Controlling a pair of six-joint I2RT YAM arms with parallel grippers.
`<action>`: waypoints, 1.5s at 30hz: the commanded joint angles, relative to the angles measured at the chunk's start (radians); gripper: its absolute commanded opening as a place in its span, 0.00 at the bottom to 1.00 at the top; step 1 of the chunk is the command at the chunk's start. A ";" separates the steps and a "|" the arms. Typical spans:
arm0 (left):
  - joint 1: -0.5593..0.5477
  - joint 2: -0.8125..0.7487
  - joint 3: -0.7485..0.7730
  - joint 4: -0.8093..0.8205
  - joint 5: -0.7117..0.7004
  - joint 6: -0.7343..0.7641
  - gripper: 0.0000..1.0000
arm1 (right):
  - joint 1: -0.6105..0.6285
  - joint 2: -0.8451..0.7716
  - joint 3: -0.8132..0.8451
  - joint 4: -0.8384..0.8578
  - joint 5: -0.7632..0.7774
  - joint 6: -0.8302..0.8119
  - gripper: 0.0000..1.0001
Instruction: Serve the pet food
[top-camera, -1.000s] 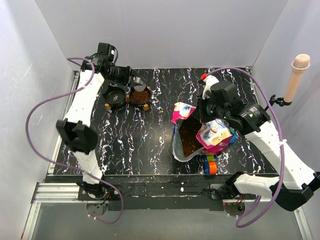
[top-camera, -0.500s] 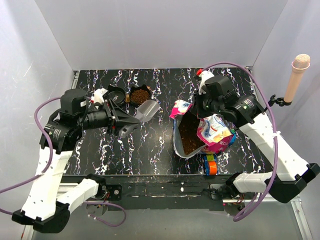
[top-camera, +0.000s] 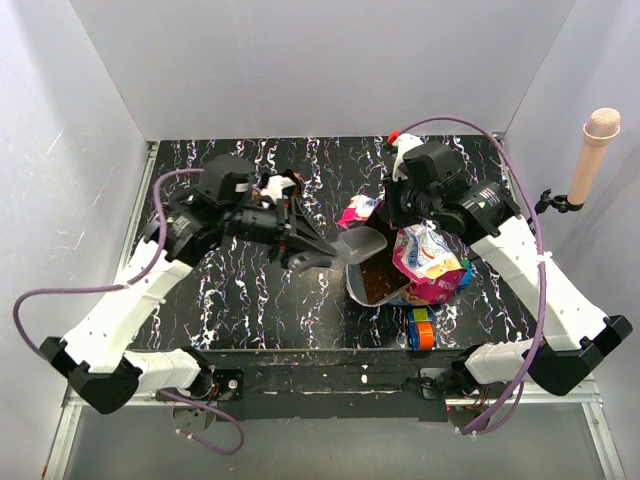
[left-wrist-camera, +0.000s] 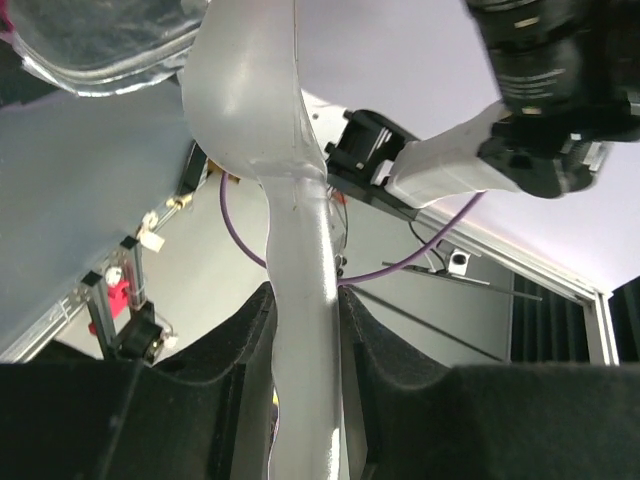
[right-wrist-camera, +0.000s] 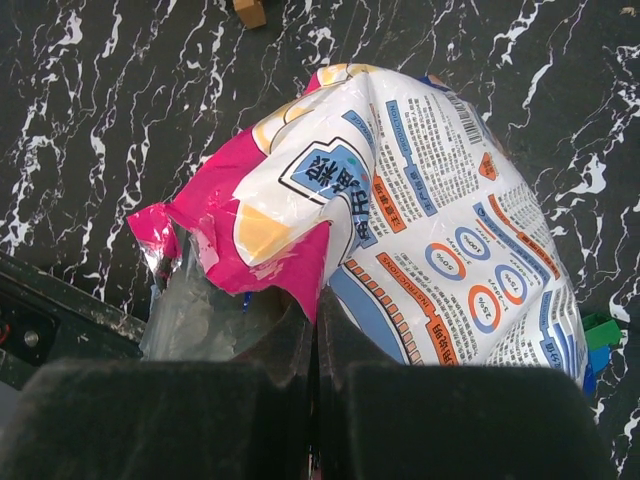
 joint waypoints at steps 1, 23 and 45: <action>-0.101 0.004 0.008 0.072 -0.055 -0.076 0.00 | -0.002 0.016 0.083 0.132 0.027 -0.009 0.01; -0.152 0.452 0.097 -0.184 -0.338 -0.217 0.00 | -0.002 -0.015 0.093 0.115 -0.003 -0.018 0.01; -0.169 0.588 -0.398 0.915 -0.476 0.215 0.00 | 0.002 -0.071 0.064 0.101 -0.089 0.038 0.01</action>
